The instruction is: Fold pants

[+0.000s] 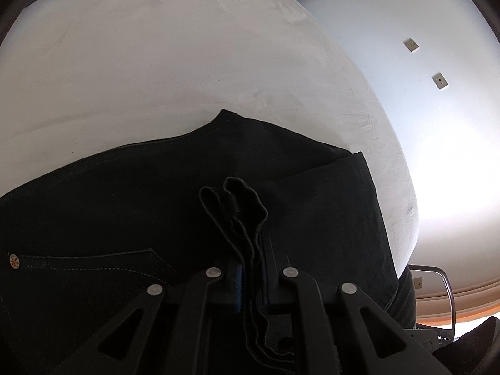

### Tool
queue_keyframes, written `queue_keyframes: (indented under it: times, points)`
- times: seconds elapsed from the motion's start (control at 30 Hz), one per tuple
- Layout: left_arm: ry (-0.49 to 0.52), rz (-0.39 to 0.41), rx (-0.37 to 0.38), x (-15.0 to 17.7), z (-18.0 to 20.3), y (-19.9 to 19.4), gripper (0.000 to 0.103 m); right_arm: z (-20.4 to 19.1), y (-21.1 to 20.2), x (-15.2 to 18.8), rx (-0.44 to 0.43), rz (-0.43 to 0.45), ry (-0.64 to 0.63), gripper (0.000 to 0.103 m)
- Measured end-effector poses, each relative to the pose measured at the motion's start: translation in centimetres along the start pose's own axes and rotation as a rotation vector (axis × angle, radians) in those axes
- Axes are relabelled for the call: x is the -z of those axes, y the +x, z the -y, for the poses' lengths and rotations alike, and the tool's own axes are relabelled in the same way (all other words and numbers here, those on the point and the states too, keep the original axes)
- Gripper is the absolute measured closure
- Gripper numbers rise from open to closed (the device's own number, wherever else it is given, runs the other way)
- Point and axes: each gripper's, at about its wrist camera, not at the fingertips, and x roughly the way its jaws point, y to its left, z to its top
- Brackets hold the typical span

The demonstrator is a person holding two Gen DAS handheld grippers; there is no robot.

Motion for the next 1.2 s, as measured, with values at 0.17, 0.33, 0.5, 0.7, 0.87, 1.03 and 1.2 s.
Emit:
queue_keyframes:
  times: [0.17, 0.33, 0.5, 0.7, 0.87, 1.03, 1.2]
  points:
    - [-0.003, 0.0, -0.026, 0.1, -0.3, 1.3, 0.086, 0.5, 1.7, 0.4, -0.042, -0.083, 0.05, 0.086]
    - [0.004, 0.087, -0.147, 0.8, -0.5, -1.3, 0.044, 2.1, -1.0, 1.5, -0.238, -0.083, 0.156, 0.037]
    - [0.083, 0.226, -0.327, 2.3, 2.1, -4.9, 0.042, 7.4, -6.4, 3.2, -0.476, -0.017, 0.312, 0.037]
    - [0.24, 0.207, -0.387, 6.6, 6.7, -2.7, 0.042, 21.7, -6.2, 0.9, -0.58, 0.036, 0.548, 0.068]
    - [0.245, 0.151, -0.411, 8.7, 7.2, 1.7, 0.041, 30.7, 0.2, -3.6, -0.633, 0.002, 0.678, 0.069]
    - [0.258, 0.151, -0.411, 9.2, 6.8, 1.8, 0.04, 33.6, 5.9, -1.7, -0.644, -0.117, 0.742, 0.071]
    - [0.246, 0.154, -0.399, 9.3, 6.3, 1.5, 0.039, 32.4, 5.4, 0.9, -0.707, -0.103, 0.722, 0.071]
